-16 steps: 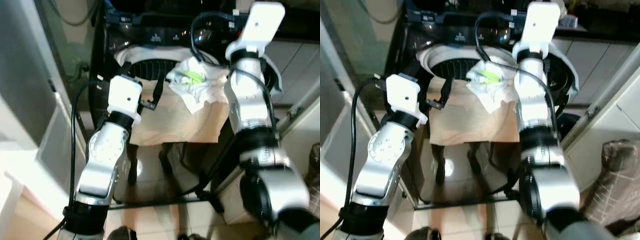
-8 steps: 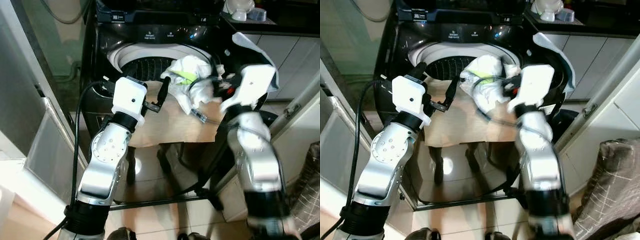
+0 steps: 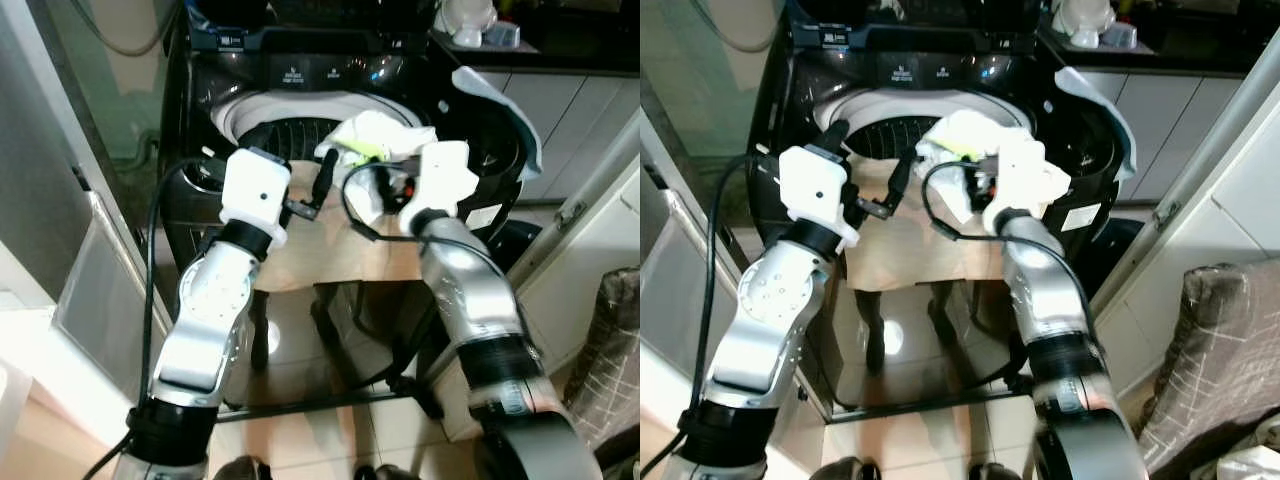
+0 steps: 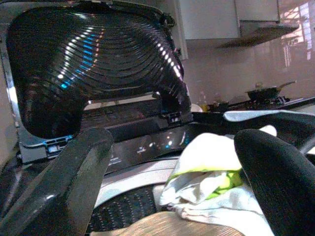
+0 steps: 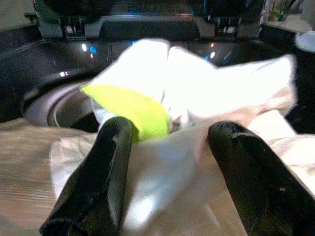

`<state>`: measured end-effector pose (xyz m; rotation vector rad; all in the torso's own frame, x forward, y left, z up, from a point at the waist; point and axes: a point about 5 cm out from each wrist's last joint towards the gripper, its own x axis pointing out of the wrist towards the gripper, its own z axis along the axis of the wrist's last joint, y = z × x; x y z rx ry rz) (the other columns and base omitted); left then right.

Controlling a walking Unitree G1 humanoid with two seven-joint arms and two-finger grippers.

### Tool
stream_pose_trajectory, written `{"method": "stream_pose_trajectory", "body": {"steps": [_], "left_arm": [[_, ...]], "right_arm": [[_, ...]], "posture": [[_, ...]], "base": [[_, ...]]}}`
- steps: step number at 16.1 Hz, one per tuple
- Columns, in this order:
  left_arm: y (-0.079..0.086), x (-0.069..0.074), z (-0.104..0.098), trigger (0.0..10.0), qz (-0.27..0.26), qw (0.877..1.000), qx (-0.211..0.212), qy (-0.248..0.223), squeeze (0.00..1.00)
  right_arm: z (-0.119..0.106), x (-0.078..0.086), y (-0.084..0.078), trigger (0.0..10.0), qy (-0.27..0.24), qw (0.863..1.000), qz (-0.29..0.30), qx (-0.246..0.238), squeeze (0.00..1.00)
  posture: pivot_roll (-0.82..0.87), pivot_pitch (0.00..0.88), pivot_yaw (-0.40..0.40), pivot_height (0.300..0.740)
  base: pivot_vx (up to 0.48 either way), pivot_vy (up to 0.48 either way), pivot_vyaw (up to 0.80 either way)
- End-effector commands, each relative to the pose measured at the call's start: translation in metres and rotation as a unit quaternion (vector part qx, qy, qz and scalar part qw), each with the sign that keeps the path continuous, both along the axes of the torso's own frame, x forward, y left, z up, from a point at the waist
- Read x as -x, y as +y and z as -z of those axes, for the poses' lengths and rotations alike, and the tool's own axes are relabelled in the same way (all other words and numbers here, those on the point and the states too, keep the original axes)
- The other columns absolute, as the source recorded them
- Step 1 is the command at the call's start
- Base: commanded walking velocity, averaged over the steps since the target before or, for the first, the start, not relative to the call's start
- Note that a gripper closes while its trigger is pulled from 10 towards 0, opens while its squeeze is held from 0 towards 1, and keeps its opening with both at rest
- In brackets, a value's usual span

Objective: Clothes washing

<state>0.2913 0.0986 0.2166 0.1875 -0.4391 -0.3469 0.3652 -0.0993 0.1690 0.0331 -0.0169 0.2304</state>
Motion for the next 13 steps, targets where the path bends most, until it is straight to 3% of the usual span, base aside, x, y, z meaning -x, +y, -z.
{"method": "stream_pose_trajectory", "body": {"steps": [1,3,6,7,8,9,10,12,13], "left_arm": [[-0.002,-0.002,-0.004,10.0,0.004,1.000,0.000,-0.006,0.00],[-0.002,-0.002,-0.005,10.0,0.003,1.000,-0.001,-0.007,0.00],[-0.001,-0.003,-0.005,10.0,0.002,1.000,-0.002,-0.008,0.00],[-0.002,-0.003,-0.006,10.0,0.003,1.000,-0.002,-0.008,0.00],[-0.002,-0.003,-0.006,10.0,0.003,1.000,-0.003,-0.008,0.00],[-0.002,-0.003,-0.006,10.0,0.003,1.000,-0.004,-0.008,0.00],[-0.002,-0.003,-0.006,10.0,0.001,1.000,-0.004,-0.008,0.00],[-0.001,-0.003,-0.006,10.0,-0.001,1.000,-0.002,-0.008,0.00],[-0.001,-0.003,-0.006,10.0,-0.001,1.000,-0.002,-0.008,0.00]], "right_arm": [[0.009,-0.011,0.002,10.0,0.022,0.999,-0.005,0.033,0.00],[0.013,-0.022,0.005,10.0,0.038,0.998,-0.005,0.058,0.00],[0.028,-0.030,-0.002,10.0,0.110,0.985,0.009,0.132,0.00],[0.017,-0.036,-0.011,10.0,0.092,0.976,0.038,0.195,0.00],[0.003,-0.041,-0.012,10.0,0.042,0.963,0.054,0.259,0.00],[-0.027,-0.047,-0.005,10.0,-0.062,0.933,0.067,0.347,0.00],[-0.056,-0.050,0.002,10.0,-0.151,0.911,0.084,0.374,0.00],[-0.086,-0.050,0.004,10.0,-0.234,0.899,0.117,0.351,0.00],[-0.086,-0.050,0.004,10.0,-0.234,0.899,0.117,0.351,0.00]], "posture": [[0.12,0.000,-0.038,0.740],[0.13,0.000,-0.038,0.740],[0.14,0.000,-0.038,0.740],[0.14,0.000,-0.038,0.740],[0.14,0.000,-0.038,0.740],[0.15,0.000,-0.041,0.740],[0.15,0.000,-0.043,0.740],[0.14,0.000,-0.047,0.740],[0.14,0.000,-0.047,0.740]], "base": [[0.000,0.000,0.00],[0.000,0.000,0.00],[0.000,0.000,0.00],[0.000,0.000,0.00],[0.000,0.000,0.00],[0.000,0.000,0.00],[0.000,0.000,0.00],[0.000,0.000,0.00],[0.000,0.000,0.00]]}}
